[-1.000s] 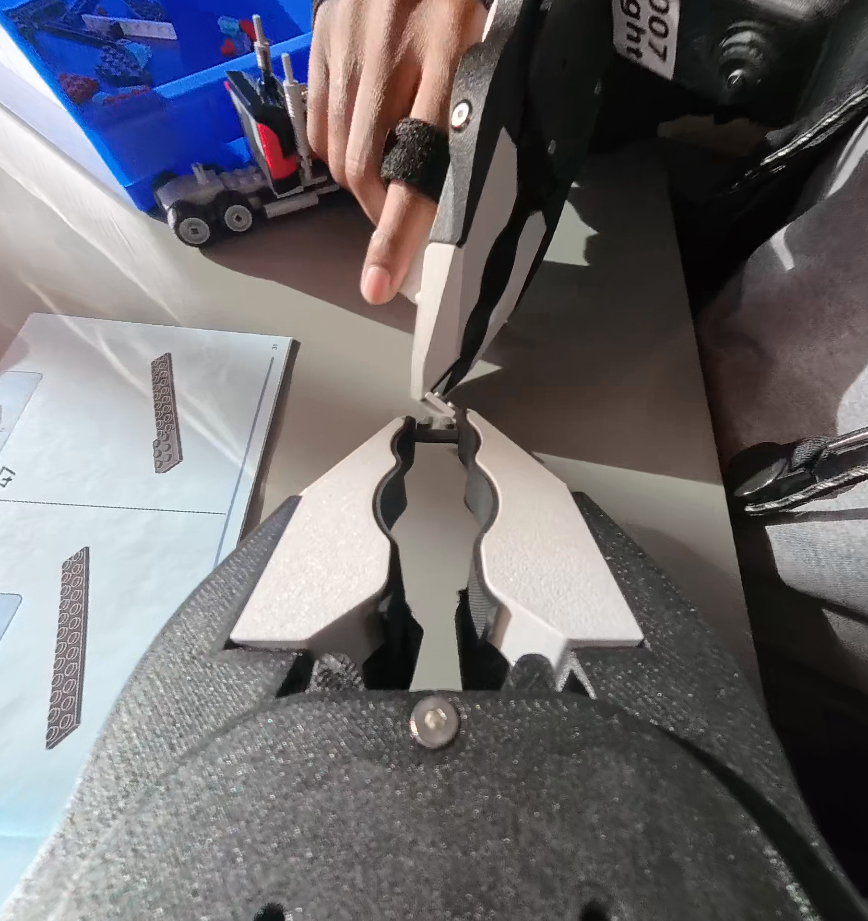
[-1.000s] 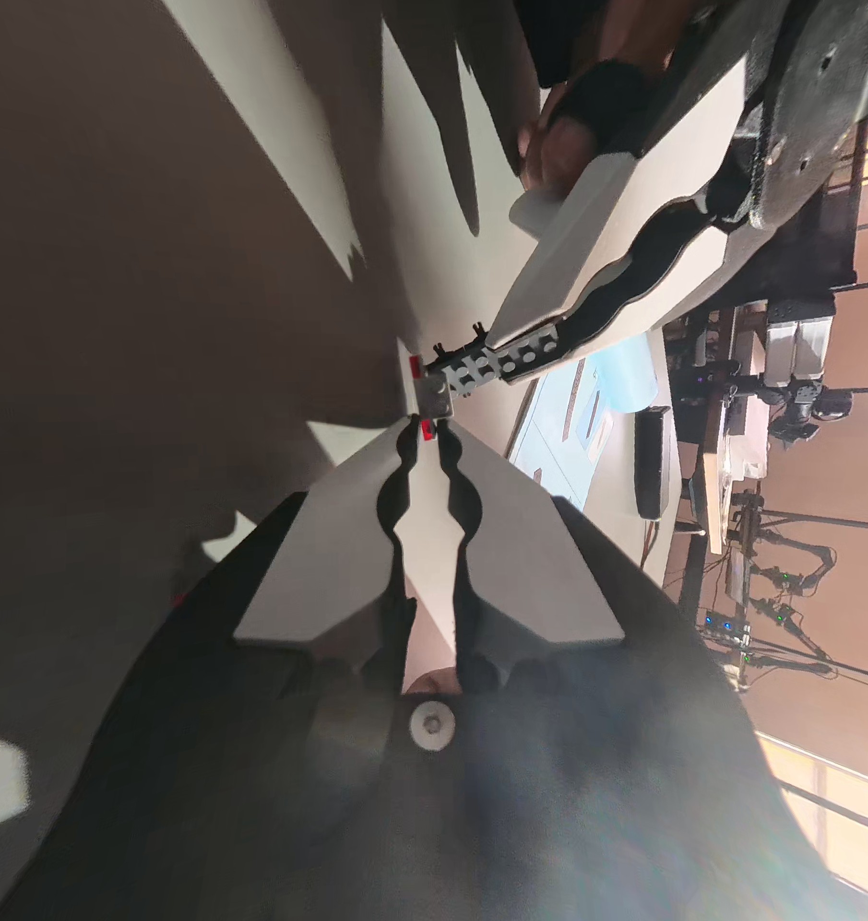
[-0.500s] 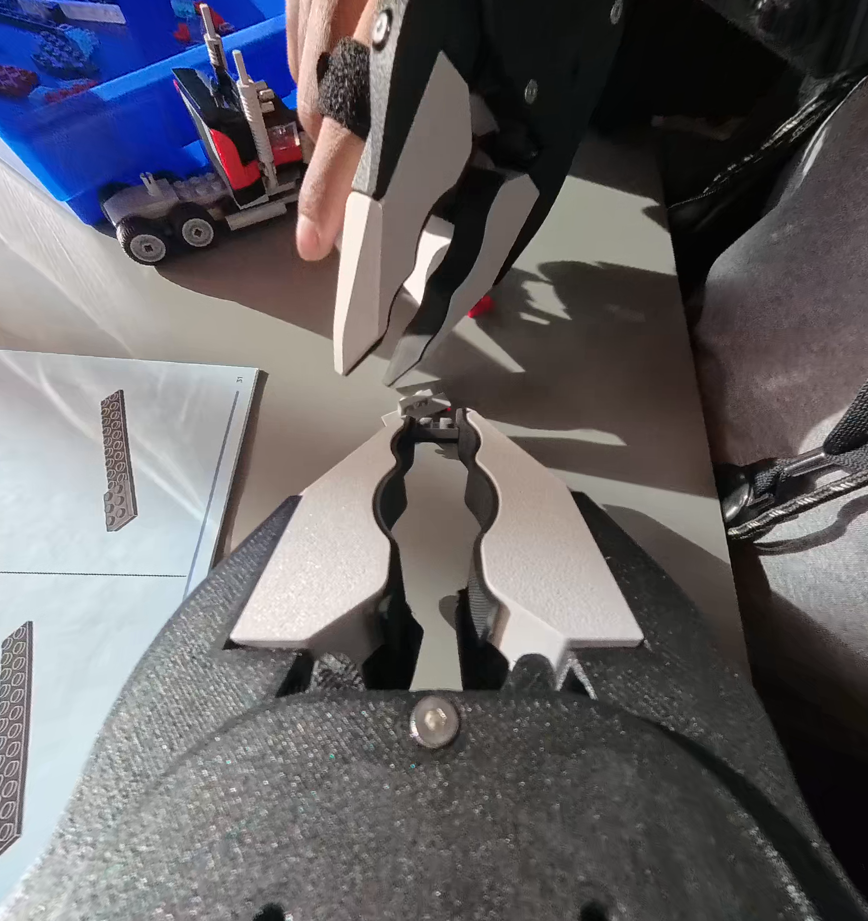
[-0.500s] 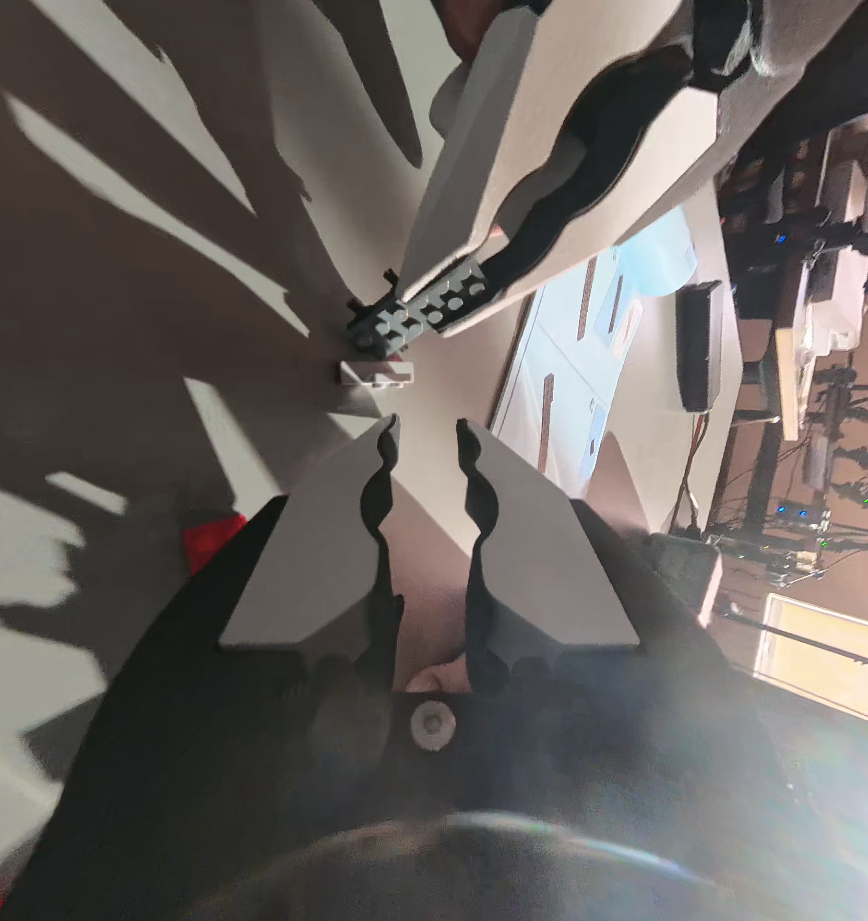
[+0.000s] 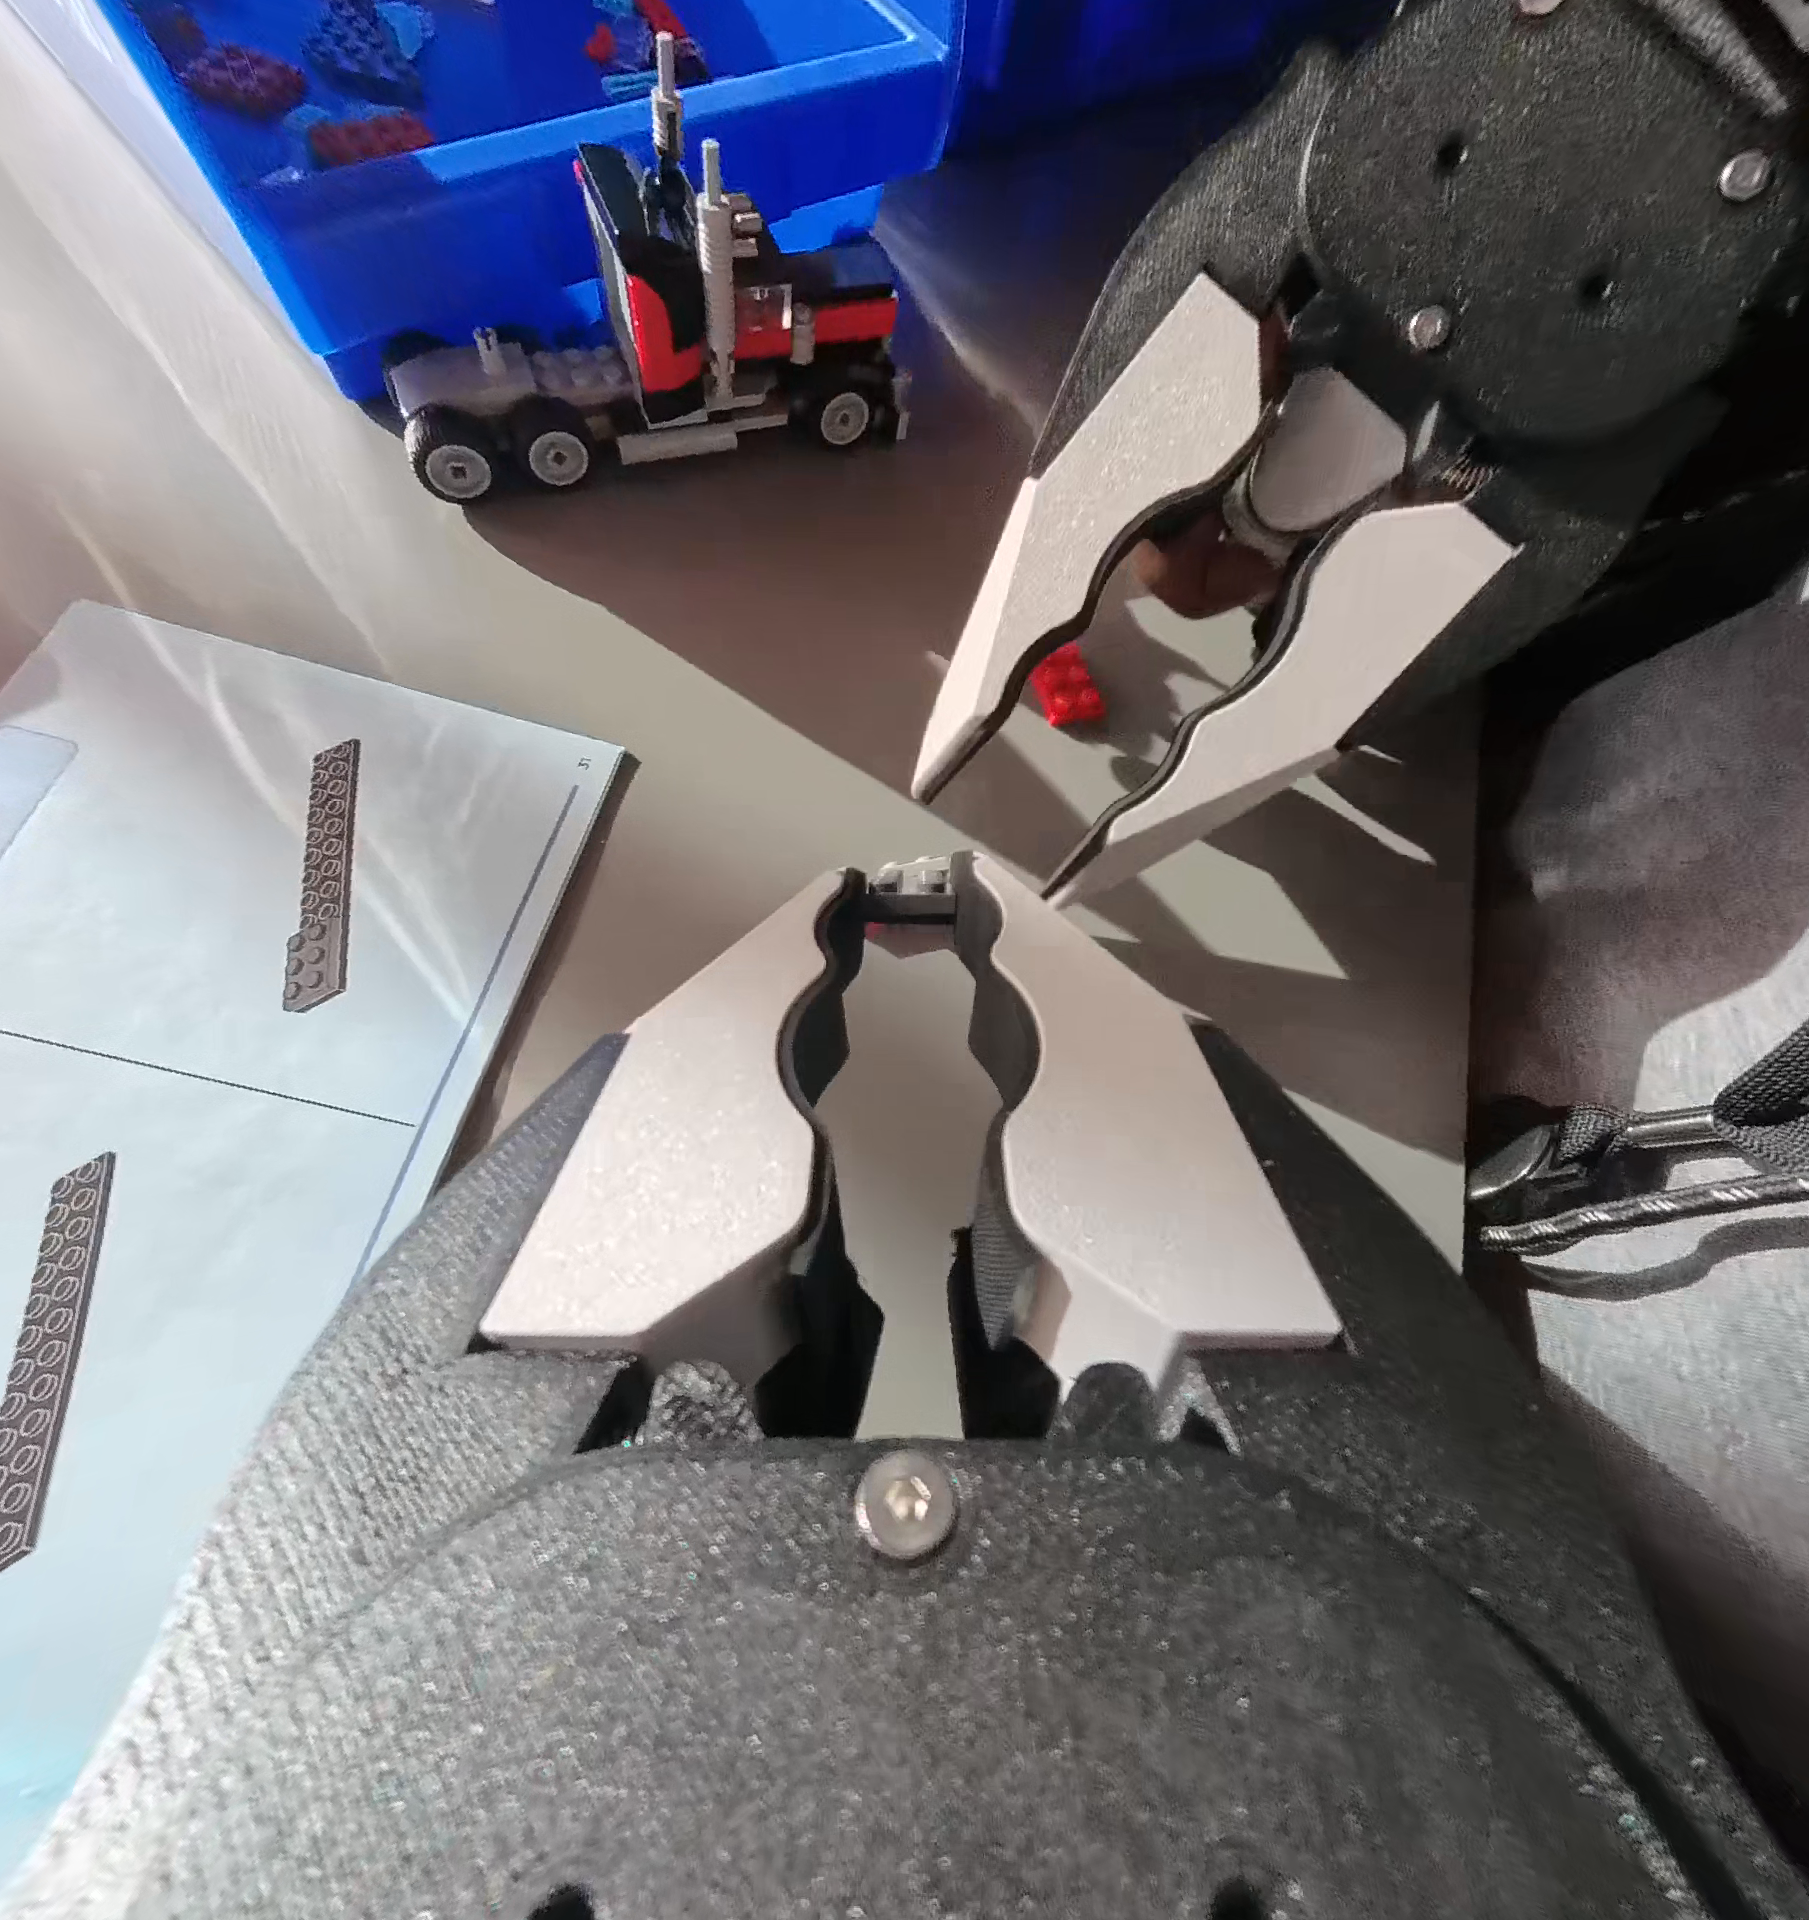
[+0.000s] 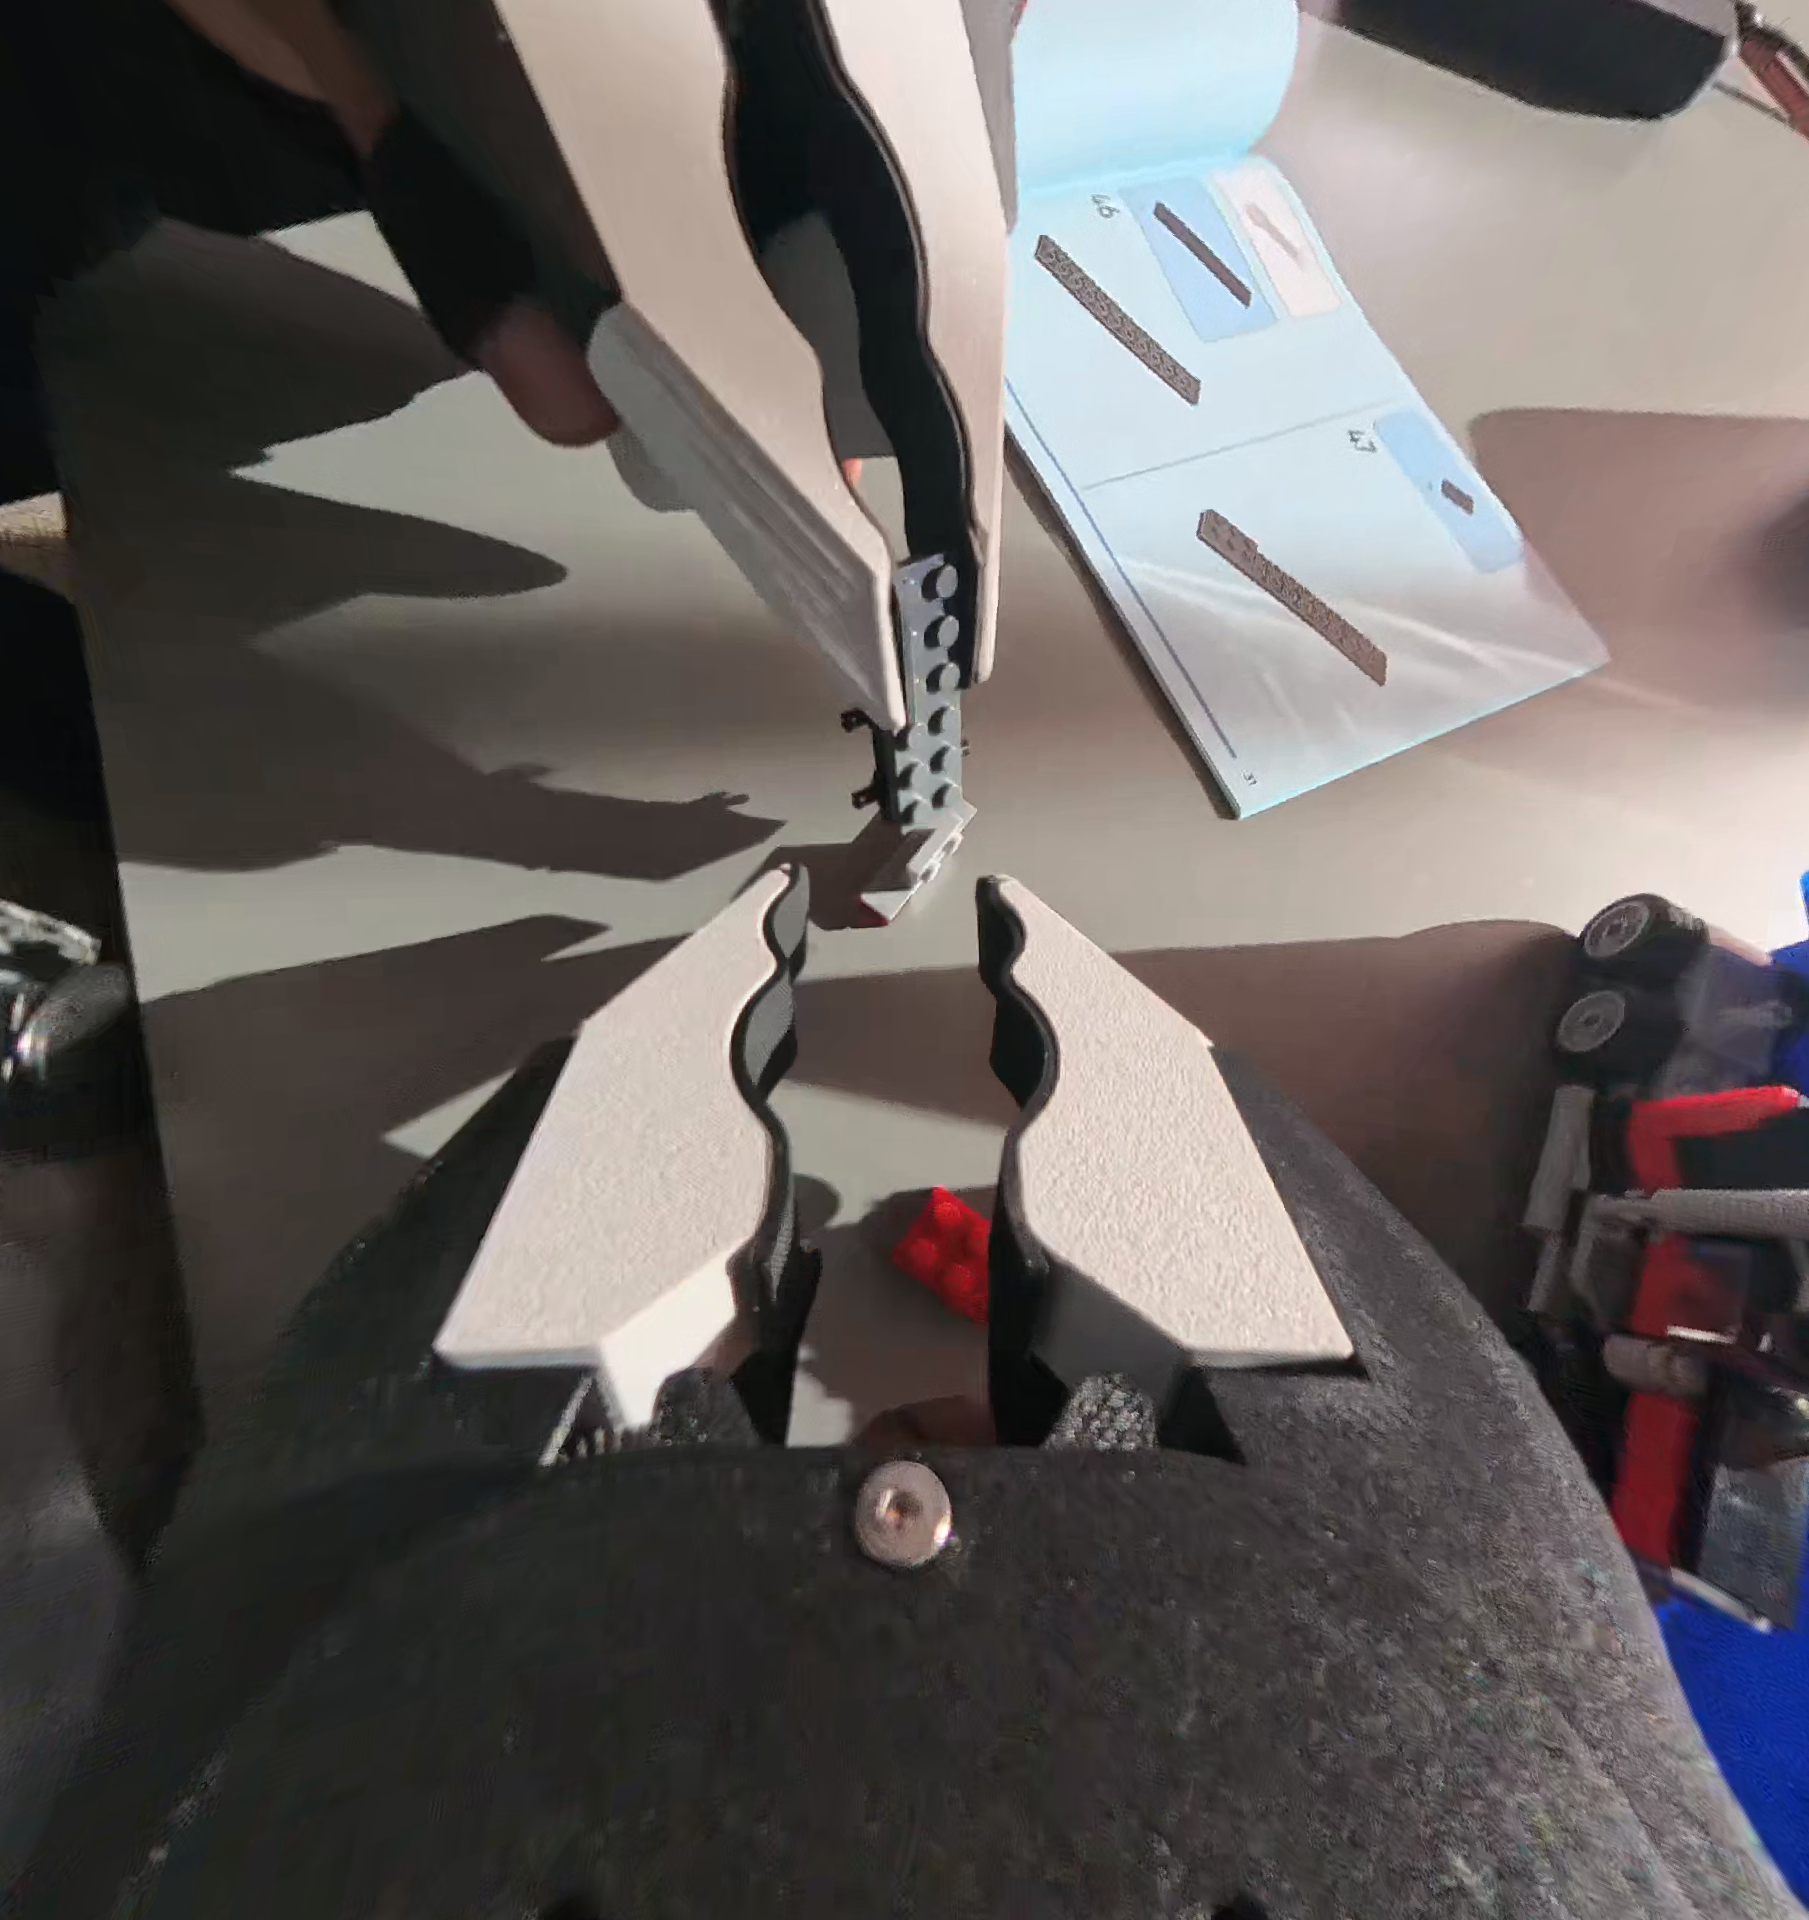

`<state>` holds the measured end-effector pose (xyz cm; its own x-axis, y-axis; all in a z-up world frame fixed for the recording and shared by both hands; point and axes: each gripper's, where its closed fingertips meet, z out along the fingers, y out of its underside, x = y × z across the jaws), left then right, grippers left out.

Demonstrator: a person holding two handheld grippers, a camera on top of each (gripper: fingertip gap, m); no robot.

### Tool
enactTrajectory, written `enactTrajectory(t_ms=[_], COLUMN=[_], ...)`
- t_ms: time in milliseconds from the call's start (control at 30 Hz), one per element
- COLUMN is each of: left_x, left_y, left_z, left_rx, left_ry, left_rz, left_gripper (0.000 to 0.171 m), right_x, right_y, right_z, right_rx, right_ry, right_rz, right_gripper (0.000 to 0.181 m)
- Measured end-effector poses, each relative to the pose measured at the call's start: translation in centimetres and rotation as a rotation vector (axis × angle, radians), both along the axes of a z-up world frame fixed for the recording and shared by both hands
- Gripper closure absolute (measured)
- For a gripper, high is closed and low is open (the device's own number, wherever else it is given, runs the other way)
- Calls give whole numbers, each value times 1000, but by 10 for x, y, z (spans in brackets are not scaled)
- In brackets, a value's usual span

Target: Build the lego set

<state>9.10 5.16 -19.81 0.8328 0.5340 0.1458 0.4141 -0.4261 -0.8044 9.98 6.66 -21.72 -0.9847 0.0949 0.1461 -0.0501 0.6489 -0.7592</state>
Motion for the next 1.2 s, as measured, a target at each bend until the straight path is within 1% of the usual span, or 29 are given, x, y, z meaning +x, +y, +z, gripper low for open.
enactTrajectory(t_ms=[133,200,333,467,567,733,833,1000,1200], left_x=[2,2,1,0,-2,-5,-8,-17,-22], left_y=[1,2,2,4,2,-1,-2,-3,-7], left_z=[-3,-2,-4,-7,-5,2,8,20,32], left_rx=[-44,-49,-70,-93,-99,-24,53,183,310], left_ry=[2,-2,-10,-9,6,34,25,3,-18], left_rz=[13,25,51,73,87,112,135,196,232], left_gripper=[153,153,153,153,153,153,153,153,153], right_x=[0,-3,-4,-8,-9,-10,-9,-15,-21], right_y=[-3,-4,-8,-14,-18,-23,-26,-28,-29], right_z=[-8,-12,-13,-13,-11,-3,3,15,29], right_rx=[30,55,64,67,60,8,-37,-136,-234], right_ry=[-16,5,14,53,92,128,85,18,-6], right_rz=[-67,-88,-91,-92,-75,-44,-28,-44,-63], right_gripper=[144,144,143,155,157,158,159,159,160])
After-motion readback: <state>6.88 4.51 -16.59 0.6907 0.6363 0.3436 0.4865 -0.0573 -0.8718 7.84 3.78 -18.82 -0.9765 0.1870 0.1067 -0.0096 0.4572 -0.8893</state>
